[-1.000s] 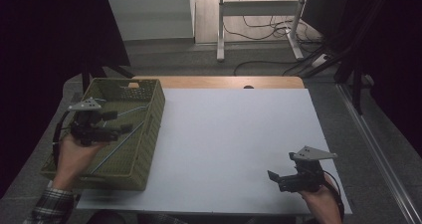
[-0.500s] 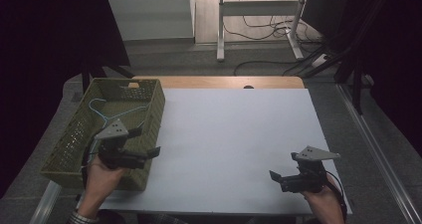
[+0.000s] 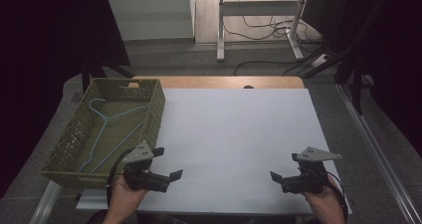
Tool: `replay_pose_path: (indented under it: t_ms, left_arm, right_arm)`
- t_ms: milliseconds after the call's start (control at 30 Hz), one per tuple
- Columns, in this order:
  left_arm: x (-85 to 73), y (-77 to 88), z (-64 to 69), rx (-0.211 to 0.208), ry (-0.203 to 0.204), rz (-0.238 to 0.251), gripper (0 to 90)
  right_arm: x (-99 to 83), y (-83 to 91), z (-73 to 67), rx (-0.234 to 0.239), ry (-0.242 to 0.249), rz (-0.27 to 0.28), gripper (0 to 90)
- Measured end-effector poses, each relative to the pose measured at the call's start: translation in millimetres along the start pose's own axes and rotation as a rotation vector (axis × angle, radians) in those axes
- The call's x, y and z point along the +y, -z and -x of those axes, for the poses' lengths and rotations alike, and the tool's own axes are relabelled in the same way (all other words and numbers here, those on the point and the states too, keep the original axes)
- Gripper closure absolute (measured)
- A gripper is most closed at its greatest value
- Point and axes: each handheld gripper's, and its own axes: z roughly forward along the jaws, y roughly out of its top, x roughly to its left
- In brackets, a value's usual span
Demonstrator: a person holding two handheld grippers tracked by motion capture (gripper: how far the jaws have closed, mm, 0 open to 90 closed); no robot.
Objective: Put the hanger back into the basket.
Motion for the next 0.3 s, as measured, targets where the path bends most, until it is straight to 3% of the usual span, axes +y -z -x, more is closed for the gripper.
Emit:
replay_pose_path:
  t_ms: [133,200,300]
  left_arm:
    - [-3.9,-9.7,6.6,0.039,-0.059,-0.029,2.2]
    - [-4.4,-11.0,7.0,0.017,-0.055,-0.025,1.9]
    - [-4.3,-10.0,6.2,0.017,-0.059,-0.015,2.1]
  right_arm:
    - [-0.9,-1.0,0.1,0.000,0.002,-0.005,0.5]
    - [-1.4,-1.6,0.6,0.001,0.001,-0.006,0.5]
    - [-2.7,-2.9,2.0,0.000,0.003,-0.010,0.5]
